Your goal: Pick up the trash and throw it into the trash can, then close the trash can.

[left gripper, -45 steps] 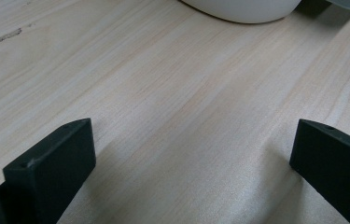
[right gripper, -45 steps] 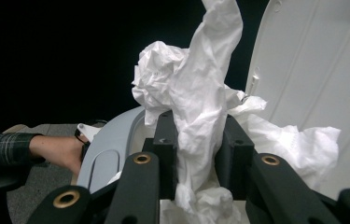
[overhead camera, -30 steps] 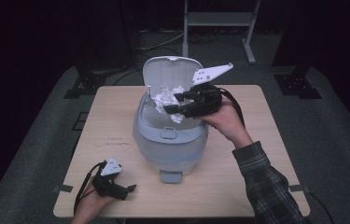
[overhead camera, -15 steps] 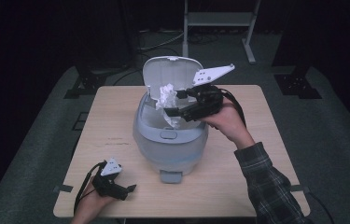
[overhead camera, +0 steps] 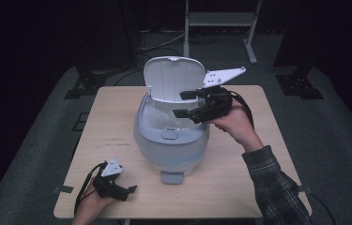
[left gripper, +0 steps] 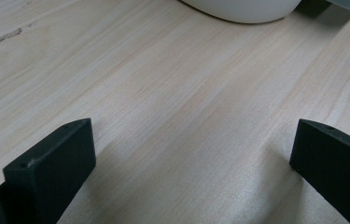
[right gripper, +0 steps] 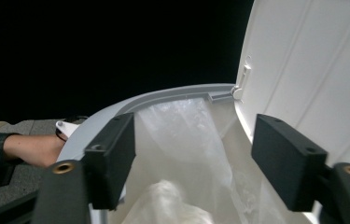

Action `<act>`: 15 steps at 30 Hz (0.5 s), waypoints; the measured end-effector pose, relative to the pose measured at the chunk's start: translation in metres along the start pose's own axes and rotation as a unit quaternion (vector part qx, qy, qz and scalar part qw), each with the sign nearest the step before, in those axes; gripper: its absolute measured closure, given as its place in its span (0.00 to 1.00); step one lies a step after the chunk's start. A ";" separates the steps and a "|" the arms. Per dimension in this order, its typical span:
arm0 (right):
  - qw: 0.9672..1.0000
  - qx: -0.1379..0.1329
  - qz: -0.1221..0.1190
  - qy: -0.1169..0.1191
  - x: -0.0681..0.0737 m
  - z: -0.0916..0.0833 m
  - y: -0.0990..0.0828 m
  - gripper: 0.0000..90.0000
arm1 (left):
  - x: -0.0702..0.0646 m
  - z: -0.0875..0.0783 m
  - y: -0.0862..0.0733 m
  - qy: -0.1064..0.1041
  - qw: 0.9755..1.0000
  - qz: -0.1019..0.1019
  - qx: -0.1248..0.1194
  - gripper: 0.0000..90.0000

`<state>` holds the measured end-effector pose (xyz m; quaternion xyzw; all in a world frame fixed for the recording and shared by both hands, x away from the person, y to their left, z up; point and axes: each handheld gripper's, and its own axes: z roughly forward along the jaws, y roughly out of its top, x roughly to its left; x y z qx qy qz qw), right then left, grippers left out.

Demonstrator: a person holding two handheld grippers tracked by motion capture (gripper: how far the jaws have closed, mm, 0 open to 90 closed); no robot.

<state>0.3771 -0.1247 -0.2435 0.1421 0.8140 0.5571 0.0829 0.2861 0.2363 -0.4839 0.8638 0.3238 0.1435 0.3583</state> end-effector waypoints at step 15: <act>0.999 -0.018 0.006 -0.051 -0.013 -0.038 -0.006 0.95 | 0.000 0.000 0.000 0.000 1.000 0.000 0.000 0.00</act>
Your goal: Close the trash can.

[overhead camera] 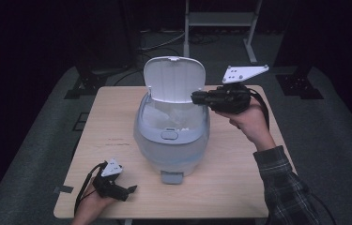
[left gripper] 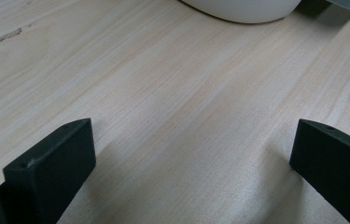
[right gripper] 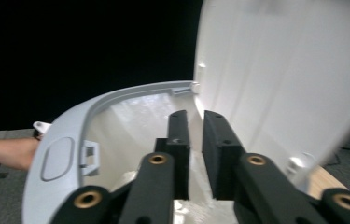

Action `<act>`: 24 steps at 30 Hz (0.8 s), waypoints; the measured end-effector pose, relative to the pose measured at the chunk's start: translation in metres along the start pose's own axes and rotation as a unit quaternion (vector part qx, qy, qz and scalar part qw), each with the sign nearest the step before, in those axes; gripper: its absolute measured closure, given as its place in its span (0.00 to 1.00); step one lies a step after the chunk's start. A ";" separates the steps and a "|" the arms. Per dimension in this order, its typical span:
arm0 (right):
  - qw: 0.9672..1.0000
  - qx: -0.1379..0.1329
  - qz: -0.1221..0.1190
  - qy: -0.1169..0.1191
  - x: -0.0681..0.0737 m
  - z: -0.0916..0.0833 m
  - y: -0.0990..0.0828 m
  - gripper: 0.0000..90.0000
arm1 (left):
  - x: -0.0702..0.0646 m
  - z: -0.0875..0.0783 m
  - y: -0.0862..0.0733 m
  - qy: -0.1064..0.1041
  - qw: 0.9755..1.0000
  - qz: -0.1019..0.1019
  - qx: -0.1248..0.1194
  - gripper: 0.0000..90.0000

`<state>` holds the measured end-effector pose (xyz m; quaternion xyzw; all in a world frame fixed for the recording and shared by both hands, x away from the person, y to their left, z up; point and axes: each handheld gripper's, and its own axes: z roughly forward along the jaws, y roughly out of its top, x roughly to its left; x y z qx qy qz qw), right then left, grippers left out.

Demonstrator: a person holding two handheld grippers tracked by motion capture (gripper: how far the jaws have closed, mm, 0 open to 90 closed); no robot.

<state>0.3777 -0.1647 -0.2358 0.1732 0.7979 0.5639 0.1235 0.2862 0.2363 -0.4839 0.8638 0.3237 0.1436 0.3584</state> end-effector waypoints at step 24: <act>0.997 -0.028 0.023 -0.071 -0.053 -0.016 0.002 1.00 | 0.000 0.000 0.000 0.001 1.000 -0.001 0.000 0.00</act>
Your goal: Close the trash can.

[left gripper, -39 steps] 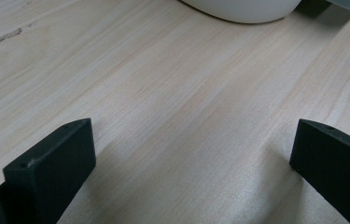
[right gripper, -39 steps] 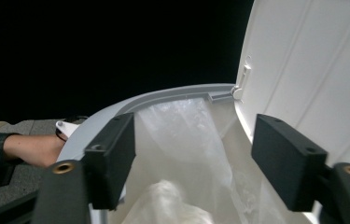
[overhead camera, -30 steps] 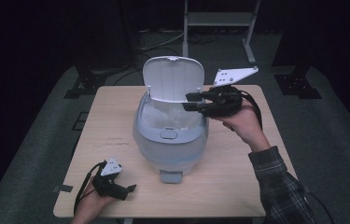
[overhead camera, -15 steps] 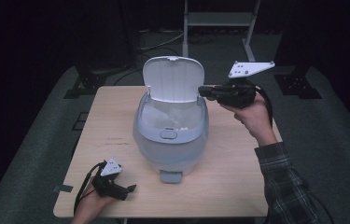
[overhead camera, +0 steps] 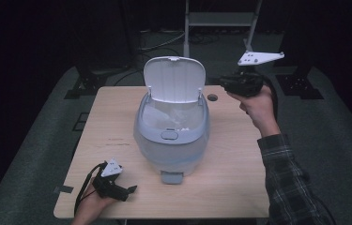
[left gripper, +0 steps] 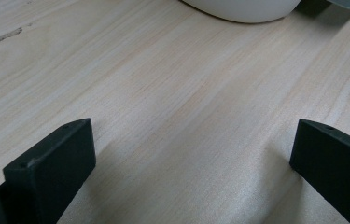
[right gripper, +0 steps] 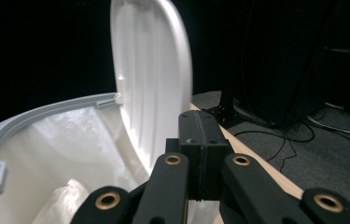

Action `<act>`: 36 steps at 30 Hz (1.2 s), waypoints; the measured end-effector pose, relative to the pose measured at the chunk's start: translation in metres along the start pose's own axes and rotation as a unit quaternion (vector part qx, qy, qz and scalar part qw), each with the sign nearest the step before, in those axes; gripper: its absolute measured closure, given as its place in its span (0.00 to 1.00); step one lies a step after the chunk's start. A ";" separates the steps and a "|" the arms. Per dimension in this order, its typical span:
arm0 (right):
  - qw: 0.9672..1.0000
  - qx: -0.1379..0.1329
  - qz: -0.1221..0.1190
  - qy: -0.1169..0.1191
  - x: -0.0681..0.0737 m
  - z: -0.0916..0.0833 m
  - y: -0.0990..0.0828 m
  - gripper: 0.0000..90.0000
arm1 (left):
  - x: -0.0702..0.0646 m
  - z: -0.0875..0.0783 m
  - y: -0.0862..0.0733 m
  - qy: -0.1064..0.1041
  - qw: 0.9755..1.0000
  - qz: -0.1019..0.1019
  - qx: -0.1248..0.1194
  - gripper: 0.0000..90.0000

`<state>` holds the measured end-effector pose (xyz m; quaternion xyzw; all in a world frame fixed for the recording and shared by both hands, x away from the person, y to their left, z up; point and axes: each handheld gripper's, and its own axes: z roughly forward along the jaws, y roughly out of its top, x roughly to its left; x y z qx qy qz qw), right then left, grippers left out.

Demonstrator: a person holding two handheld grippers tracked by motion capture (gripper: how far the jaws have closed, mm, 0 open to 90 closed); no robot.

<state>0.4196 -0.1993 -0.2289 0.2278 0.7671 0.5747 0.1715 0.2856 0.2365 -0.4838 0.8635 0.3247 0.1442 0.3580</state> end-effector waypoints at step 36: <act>0.995 -0.001 -0.005 0.095 0.017 0.002 0.009 1.00 | 0.000 0.000 0.000 -0.001 1.000 0.000 0.000 0.00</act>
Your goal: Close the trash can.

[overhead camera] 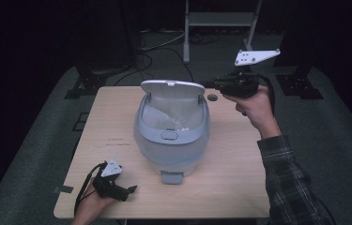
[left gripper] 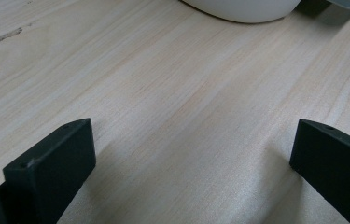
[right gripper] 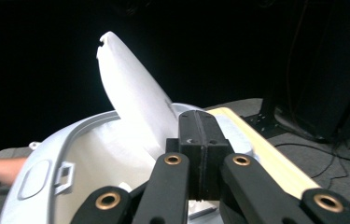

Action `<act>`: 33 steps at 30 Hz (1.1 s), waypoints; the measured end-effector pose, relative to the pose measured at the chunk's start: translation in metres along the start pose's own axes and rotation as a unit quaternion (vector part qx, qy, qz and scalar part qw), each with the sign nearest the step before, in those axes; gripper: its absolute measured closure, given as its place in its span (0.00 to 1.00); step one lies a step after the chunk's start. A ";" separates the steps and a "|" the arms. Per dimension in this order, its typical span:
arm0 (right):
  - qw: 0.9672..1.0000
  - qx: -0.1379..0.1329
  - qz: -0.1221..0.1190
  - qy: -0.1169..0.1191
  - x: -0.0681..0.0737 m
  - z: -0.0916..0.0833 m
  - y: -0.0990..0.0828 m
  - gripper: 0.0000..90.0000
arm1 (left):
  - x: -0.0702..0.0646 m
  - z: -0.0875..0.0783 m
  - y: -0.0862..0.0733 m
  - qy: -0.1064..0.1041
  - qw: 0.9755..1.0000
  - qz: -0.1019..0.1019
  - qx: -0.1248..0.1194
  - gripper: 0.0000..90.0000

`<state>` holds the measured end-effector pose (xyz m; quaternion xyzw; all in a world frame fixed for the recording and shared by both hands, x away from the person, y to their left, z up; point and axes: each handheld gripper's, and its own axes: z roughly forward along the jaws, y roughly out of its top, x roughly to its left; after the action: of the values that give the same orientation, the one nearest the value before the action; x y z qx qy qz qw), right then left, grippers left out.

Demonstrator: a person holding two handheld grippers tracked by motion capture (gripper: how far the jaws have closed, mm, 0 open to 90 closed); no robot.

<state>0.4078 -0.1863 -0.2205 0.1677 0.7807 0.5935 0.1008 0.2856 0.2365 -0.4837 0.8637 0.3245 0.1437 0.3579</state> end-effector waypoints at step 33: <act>0.996 0.058 -0.024 0.065 0.058 0.036 -0.018 1.00 | 0.000 0.000 0.000 0.001 1.000 0.000 0.000 0.00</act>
<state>0.3649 -0.1366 -0.2452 0.1157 0.8226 0.5540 0.0547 0.2856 0.2365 -0.4838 0.8634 0.3247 0.1442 0.3581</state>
